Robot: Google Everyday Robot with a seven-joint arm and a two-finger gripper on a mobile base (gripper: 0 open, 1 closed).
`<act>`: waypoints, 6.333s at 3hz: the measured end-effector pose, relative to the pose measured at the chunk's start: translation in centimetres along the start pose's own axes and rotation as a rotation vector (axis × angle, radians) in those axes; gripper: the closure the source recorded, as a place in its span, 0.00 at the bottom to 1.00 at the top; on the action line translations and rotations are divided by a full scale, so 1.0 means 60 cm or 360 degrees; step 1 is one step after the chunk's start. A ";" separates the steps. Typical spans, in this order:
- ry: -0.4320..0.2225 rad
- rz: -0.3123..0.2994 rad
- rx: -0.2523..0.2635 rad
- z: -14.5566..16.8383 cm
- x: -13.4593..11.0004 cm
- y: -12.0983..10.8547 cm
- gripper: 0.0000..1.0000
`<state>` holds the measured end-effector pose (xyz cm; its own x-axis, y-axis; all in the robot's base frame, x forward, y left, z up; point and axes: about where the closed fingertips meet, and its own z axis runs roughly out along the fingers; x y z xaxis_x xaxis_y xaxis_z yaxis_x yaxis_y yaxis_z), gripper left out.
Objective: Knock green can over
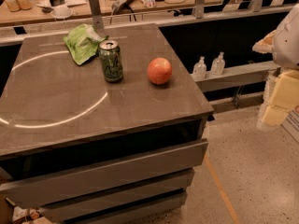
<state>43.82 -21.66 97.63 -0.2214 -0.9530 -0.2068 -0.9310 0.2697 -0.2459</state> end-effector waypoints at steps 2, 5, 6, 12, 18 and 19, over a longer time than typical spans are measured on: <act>-0.0113 0.0012 0.0041 -0.008 -0.008 -0.010 0.00; -0.1078 -0.0202 0.0025 0.051 -0.273 -0.185 0.00; -0.1078 -0.0202 0.0025 0.051 -0.273 -0.185 0.00; -0.1471 -0.0136 -0.0388 0.327 -0.519 -0.232 0.00; -0.0881 -0.1362 0.0048 0.172 -0.573 -0.254 1.00; -0.0875 -0.1389 0.0059 0.177 -0.576 -0.256 1.00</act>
Offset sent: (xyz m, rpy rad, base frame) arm 0.0137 0.0041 0.0130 0.1605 -0.0882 0.0134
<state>68.82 8.58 98.48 0.6991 -0.6266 -0.3445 -0.6923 -0.4726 -0.5452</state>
